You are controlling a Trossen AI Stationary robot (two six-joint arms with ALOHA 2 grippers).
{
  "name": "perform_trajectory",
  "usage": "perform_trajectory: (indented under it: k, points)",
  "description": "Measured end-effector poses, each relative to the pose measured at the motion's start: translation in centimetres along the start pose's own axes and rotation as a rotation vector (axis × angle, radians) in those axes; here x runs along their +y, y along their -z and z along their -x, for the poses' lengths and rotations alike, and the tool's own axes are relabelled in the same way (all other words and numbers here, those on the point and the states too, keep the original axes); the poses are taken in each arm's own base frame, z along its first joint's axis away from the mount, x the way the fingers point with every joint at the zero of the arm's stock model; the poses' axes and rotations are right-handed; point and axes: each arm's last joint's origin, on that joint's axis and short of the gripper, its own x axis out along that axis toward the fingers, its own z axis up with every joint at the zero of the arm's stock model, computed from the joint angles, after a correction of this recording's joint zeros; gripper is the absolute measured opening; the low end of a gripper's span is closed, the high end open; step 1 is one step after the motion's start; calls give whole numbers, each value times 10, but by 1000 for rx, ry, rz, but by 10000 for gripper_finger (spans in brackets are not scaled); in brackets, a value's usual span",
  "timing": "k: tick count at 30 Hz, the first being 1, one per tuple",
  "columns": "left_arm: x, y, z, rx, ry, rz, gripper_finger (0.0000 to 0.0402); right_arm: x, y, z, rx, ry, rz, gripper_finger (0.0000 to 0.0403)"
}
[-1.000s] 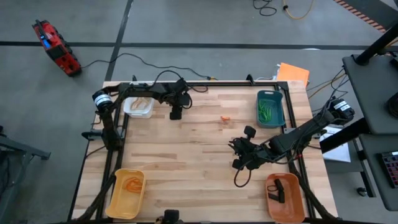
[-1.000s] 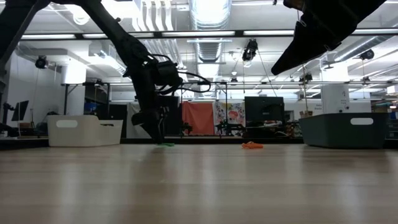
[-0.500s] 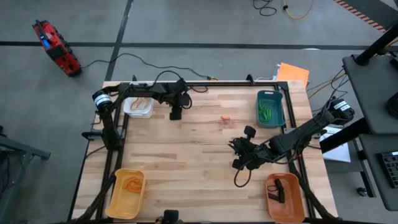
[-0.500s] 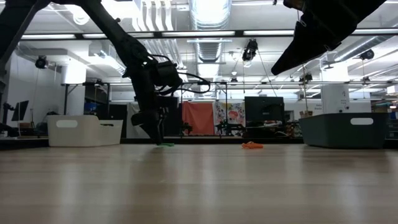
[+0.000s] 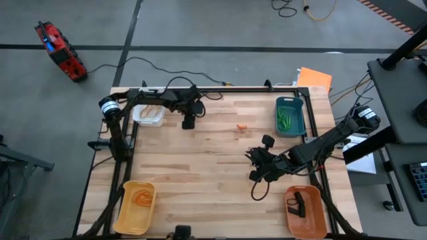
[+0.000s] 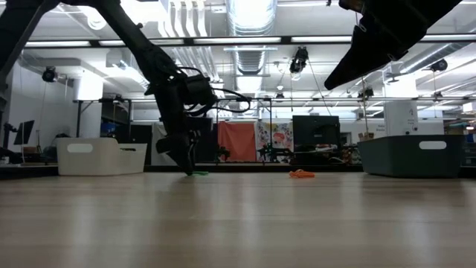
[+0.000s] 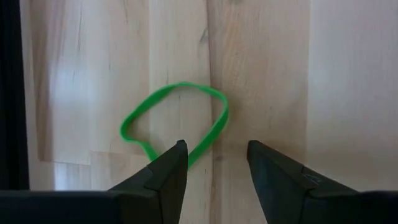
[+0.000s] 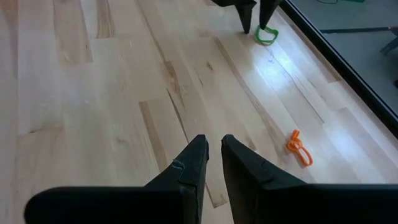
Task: Sort rubber bands into baskets
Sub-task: Put the green rubber band into the blue bin
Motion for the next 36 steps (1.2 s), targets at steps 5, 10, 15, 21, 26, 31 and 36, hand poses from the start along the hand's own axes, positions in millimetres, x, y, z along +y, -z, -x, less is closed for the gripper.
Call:
perform_trajectory:
  k: [5, 10, 15, 21, 26, 31, 36]
  points:
    - [-1, 1, -1, 1, 2, 1, 155, 0, 0, 0, 0, 0, 0, 43]
    - [-1, 1, -1, 1, 2, 1, 135, 0, 0, 0, 0, 0, 0, 43]
    - [-1, 1, -1, -5, 3, 3, 95, 0, 0, 0, -1, 0, -1, 43]
    - [-4, 3, -1, -9, 49, -1, 37, 0, 0, 0, 0, 0, -1, 43]
    - [-7, 3, -1, -20, 100, 4, 6, 0, 0, 0, -1, 0, -1, 43]
    - [-10, 2, -1, -18, 108, -1, 1, 0, 0, 0, -1, 0, -1, 43]
    - [-12, 1, -1, -15, 119, -6, 0, 0, 0, 0, -1, 0, -1, 43]
